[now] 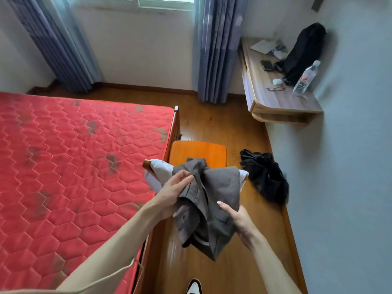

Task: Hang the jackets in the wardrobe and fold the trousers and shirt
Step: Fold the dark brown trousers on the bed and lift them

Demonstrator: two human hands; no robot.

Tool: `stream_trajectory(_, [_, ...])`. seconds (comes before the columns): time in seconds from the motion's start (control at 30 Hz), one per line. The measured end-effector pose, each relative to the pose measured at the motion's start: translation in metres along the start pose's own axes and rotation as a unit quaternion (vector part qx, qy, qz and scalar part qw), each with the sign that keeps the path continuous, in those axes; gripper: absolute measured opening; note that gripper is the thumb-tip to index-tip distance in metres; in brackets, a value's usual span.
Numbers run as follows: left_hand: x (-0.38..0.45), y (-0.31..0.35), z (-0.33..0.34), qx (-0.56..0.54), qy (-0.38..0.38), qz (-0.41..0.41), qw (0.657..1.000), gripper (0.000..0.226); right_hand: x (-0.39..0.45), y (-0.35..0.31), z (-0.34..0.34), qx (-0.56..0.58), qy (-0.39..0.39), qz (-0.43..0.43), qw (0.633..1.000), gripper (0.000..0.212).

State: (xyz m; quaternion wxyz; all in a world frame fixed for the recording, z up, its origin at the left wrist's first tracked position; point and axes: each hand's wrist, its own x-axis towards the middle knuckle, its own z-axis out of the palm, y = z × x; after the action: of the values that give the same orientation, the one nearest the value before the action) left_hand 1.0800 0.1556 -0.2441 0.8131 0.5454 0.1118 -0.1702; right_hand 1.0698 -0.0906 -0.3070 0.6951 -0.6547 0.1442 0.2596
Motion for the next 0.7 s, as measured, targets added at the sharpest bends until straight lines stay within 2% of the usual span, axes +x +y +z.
stream_trajectory(0.07, [-0.006, 0.031, 0.013, -0.036, 0.015, 0.035, 0.999, 0.007, -0.024, -0.002, 0.004, -0.006, -0.050, 0.002, 0.999, 0.061])
stream_trajectory(0.1, [-0.011, 0.044, 0.018, -0.052, 0.021, 0.050, 0.997, 0.007, -0.034, -0.003, 0.007, 0.005, -0.050, -0.011, 0.999, 0.059])
stream_trajectory(0.13, [-0.016, 0.056, 0.023, -0.069, 0.023, 0.065, 0.995, 0.008, -0.044, -0.009, 0.012, 0.021, -0.026, -0.040, 0.999, 0.061])
stream_trajectory(0.2, [-0.028, 0.077, 0.028, -0.099, 0.020, 0.091, 0.991, 0.014, -0.060, -0.034, 0.022, 0.048, 0.064, -0.125, 0.989, 0.080])
stream_trajectory(0.27, [-0.042, 0.099, 0.030, -0.108, 0.018, 0.105, 0.988, 0.013, -0.072, -0.072, 0.031, 0.074, 0.095, -0.206, 0.971, 0.087])
stream_trajectory(0.3, [-0.049, 0.110, 0.029, -0.105, 0.024, 0.111, 0.988, 0.010, -0.076, -0.094, 0.034, 0.070, 0.088, -0.244, 0.963, 0.078])
stream_trajectory(0.4, [-0.067, 0.147, 0.025, -0.084, 0.063, 0.159, 0.982, 0.013, -0.087, -0.166, 0.047, 0.006, 0.064, -0.328, 0.942, 0.031])
stream_trajectory(0.43, [-0.074, 0.161, 0.023, -0.079, 0.068, 0.179, 0.978, 0.019, -0.090, -0.189, 0.053, -0.001, 0.047, -0.341, 0.939, 0.029])
stream_trajectory(0.53, [-0.103, 0.207, 0.019, -0.051, 0.080, 0.218, 0.971, 0.021, -0.105, -0.260, 0.077, 0.055, -0.059, -0.341, 0.936, 0.052])
stream_trajectory(0.6, [-0.124, 0.235, 0.013, -0.015, 0.093, 0.262, 0.960, 0.022, -0.120, -0.301, 0.098, 0.042, -0.122, -0.384, 0.914, 0.061])
stream_trajectory(0.7, [-0.153, 0.267, 0.001, 0.073, 0.115, 0.289, 0.947, 0.033, -0.145, -0.350, 0.139, -0.073, -0.106, -0.499, 0.857, 0.059])
